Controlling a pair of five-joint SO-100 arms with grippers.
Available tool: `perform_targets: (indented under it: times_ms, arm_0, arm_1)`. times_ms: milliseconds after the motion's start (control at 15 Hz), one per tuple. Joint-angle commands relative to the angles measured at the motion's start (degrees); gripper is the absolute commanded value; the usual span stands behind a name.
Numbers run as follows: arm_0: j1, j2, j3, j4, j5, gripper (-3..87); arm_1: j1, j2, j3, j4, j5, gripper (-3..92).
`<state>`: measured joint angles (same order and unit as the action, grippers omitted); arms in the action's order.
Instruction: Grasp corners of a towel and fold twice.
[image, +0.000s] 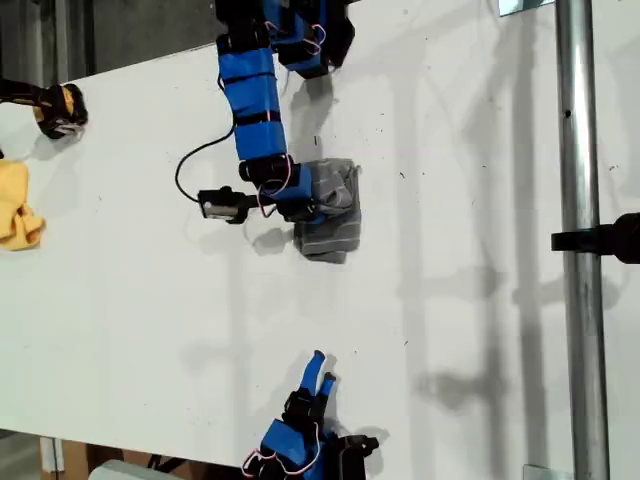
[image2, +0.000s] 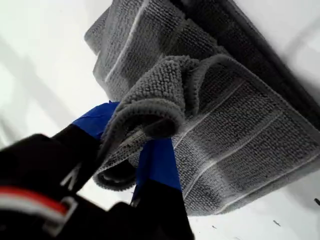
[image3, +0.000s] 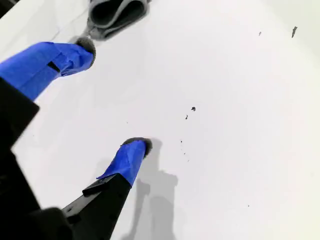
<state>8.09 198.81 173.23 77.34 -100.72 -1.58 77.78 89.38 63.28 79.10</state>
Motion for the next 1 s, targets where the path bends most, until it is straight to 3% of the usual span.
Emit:
perform_targets:
  times_ms: [0, 67, 133, 533, 667, 733, 867, 933]
  arm_0:
    - [0.2, 0.4, -3.1, 0.7, -0.3, 31.6]
    - [0.2, 0.4, -3.3, 0.7, -0.2, 31.6]
    - [0.4, 0.4, -3.3, 0.7, -0.4, 31.6]
    - [0.6, 0.4, -3.2, 0.8, -1.6, 32.1]
    - [0.6, 0.4, -3.1, 1.2, -3.3, 33.1]
    - [0.3, 0.4, -3.1, 1.2, -3.3, 32.1]
    - [-0.5, 0.4, -0.5, -0.7, -4.9, 28.7]
    - [-0.5, 0.4, 2.1, -2.1, -9.2, 27.2]
  arm_1:
    - [-0.2, -5.8, -11.1, -0.8, -0.9, -0.1]
    - [0.1, -6.5, -11.0, -1.8, -0.9, 11.5]
    - [0.3, -4.5, -9.7, -1.8, -1.2, 16.6]
    - [1.3, 27.2, 3.0, 6.1, -2.7, 16.0]
    - [4.1, 46.8, 18.5, 3.3, -4.4, 14.8]
    - [5.4, 58.6, 28.7, 2.5, -4.0, -0.1]
    - [5.2, 85.4, 53.5, -0.2, 0.9, -0.1]
    - [3.6, 98.8, 63.6, 2.0, 5.3, -0.1]
